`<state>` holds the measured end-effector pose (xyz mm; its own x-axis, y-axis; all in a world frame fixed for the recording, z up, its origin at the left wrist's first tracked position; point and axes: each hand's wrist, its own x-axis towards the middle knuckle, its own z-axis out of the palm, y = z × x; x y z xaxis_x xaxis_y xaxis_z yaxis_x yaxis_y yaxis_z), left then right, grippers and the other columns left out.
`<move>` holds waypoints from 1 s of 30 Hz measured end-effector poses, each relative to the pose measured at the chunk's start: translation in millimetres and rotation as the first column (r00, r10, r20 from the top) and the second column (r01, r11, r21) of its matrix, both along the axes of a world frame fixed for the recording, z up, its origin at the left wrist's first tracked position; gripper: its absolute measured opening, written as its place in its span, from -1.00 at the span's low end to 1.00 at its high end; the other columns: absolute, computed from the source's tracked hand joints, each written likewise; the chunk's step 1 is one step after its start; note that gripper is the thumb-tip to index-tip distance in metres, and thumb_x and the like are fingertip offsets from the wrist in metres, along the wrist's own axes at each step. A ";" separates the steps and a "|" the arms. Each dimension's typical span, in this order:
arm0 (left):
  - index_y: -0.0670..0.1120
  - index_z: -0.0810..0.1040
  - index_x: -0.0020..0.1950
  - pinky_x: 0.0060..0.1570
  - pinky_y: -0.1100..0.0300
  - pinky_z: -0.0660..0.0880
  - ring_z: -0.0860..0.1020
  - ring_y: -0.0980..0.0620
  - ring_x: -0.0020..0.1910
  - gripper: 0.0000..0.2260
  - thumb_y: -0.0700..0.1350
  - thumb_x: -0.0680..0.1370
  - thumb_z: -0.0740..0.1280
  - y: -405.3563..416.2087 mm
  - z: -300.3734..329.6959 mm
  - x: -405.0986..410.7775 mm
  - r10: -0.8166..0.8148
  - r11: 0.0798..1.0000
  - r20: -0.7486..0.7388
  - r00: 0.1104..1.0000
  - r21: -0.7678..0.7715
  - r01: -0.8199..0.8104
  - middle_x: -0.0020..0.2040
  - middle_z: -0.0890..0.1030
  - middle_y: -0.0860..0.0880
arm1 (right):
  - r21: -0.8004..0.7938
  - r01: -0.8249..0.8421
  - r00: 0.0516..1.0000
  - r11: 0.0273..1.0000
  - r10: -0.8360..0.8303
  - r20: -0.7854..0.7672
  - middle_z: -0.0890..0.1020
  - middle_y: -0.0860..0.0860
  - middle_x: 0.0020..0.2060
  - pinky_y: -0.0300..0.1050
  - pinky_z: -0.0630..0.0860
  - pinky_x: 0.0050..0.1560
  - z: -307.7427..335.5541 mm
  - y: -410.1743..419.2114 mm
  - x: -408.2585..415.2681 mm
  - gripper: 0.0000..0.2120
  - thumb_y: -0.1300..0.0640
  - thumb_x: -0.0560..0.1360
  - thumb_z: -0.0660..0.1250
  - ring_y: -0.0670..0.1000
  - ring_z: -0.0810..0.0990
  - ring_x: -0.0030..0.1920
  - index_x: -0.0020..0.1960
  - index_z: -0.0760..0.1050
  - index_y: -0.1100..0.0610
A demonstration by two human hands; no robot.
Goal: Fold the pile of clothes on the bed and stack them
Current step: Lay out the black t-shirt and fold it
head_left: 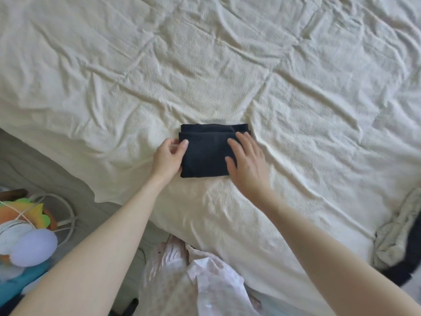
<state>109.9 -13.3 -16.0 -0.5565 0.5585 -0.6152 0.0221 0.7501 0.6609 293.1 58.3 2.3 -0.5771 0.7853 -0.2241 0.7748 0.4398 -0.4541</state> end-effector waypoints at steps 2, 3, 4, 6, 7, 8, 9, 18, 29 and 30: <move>-0.08 0.45 -0.02 -0.27 0.26 0.46 0.54 0.08 -0.17 -0.84 0.00 0.57 0.28 -12.5 -3.6 7.3 -0.092 0.996 -0.058 0.994 0.003 0.092 -0.17 0.56 0.08 | -0.011 -0.102 0.991 0.995 0.103 0.082 0.30 0.18 0.45 0.16 0.13 0.47 -8.0 -14.0 4.4 -0.56 0.14 0.57 0.25 0.19 0.17 0.49 0.42 0.33 0.20; -0.08 0.42 -0.03 -0.26 0.20 0.45 0.53 0.03 -0.19 -0.85 -0.01 0.58 0.26 -16.6 -4.8 8.9 -0.145 0.989 -0.105 0.984 0.004 0.146 -0.19 0.56 0.03 | -0.028 -0.126 0.985 0.992 0.128 0.119 0.24 0.16 0.48 0.18 0.07 0.48 -11.5 -17.9 5.8 -0.53 0.11 0.58 0.23 0.18 0.11 0.51 0.46 0.28 0.18; -0.07 0.39 -0.03 -0.26 0.13 0.45 0.52 -0.01 -0.22 -0.85 0.00 0.59 0.24 -18.2 -5.4 9.4 -0.184 0.982 -0.152 0.971 0.012 0.188 -0.20 0.55 -0.03 | -0.040 -0.132 0.981 0.990 0.136 0.139 0.19 0.15 0.50 0.18 0.02 0.49 -14.4 -18.7 6.1 -0.51 0.10 0.59 0.22 0.17 0.07 0.52 0.49 0.23 0.16; -0.07 0.33 -0.03 -0.33 0.04 0.40 0.47 -0.07 -0.31 -0.85 0.01 0.61 0.18 -14.5 -5.4 8.4 -0.225 0.969 -0.237 0.945 0.049 0.243 -0.24 0.50 -0.14 | -0.031 -0.119 0.984 0.992 0.122 0.128 0.15 0.15 0.51 0.20 0.02 0.49 -16.0 -14.6 3.0 -0.49 0.11 0.59 0.22 0.18 0.04 0.52 0.50 0.20 0.14; -0.08 0.31 -0.04 -0.38 0.06 0.34 0.41 -0.06 -0.38 -0.83 0.01 0.62 0.16 -10.2 -4.8 7.2 -0.233 0.961 -0.282 0.931 0.078 0.264 -0.30 0.45 -0.14 | -0.003 -0.115 0.987 0.993 0.114 0.115 0.16 0.16 0.51 0.21 0.04 0.48 -15.6 -11.1 0.4 -0.48 0.12 0.58 0.23 0.19 0.06 0.52 0.50 0.21 0.15; -0.08 0.30 -0.04 -0.41 0.11 0.29 0.36 0.01 -0.43 -0.83 0.00 0.62 0.15 -5.5 -4.7 5.7 -0.231 0.955 -0.324 0.917 0.105 0.278 -0.36 0.39 -0.09 | 0.040 -0.121 0.987 0.992 0.116 0.110 0.18 0.18 0.50 0.21 0.07 0.48 -15.3 -7.9 -2.2 -0.48 0.14 0.56 0.25 0.20 0.10 0.51 0.49 0.23 0.15; -0.07 0.29 -0.05 -0.43 0.17 0.25 0.32 0.08 -0.47 -0.84 0.00 0.63 0.15 -0.9 -5.1 3.8 -0.218 0.952 -0.352 0.910 0.128 0.277 -0.40 0.36 -0.02 | 0.086 -0.138 0.985 0.987 0.128 0.114 0.21 0.19 0.48 0.22 0.11 0.46 -15.8 -5.4 -4.7 -0.48 0.15 0.55 0.27 0.21 0.13 0.50 0.48 0.25 0.15; -0.09 0.35 -0.05 -0.24 0.25 0.24 0.40 0.07 -0.28 -0.81 0.02 0.59 0.23 20.2 -33.6 -6.0 -0.064 0.991 -0.232 0.971 -0.130 0.034 -0.30 0.40 0.12 | -0.089 -0.235 0.890 0.968 0.251 0.382 -0.05 0.06 0.55 0.13 -0.22 0.50 -46.1 13.2 -6.4 -0.48 -0.12 0.63 -0.07 0.09 -0.12 0.54 0.55 -0.06 -0.02; -0.20 0.55 0.04 0.09 0.04 0.55 0.58 -0.09 -0.04 -0.74 -0.05 0.63 0.18 19.1 -15.3 -24.1 0.179 0.976 0.224 0.958 -0.161 -0.144 0.02 0.60 -0.17 | -0.817 0.547 0.603 0.185 -0.764 0.231 0.63 0.04 -0.03 -0.08 0.53 0.09 -27.4 55.1 -0.1 -0.46 -0.16 0.48 0.33 0.05 0.61 -0.01 0.20 0.50 0.28; -0.18 0.54 0.03 0.10 0.06 0.54 0.57 -0.07 -0.03 -0.79 -0.08 0.63 0.19 20.3 -14.0 -25.8 0.184 0.975 0.276 0.943 -0.170 -0.141 0.05 0.60 -0.18 | -0.842 0.512 0.641 0.167 -0.727 0.246 0.66 0.07 0.01 -0.04 0.55 0.12 -29.3 63.1 1.2 -0.50 -0.14 0.48 0.34 0.07 0.63 0.02 0.18 0.52 0.27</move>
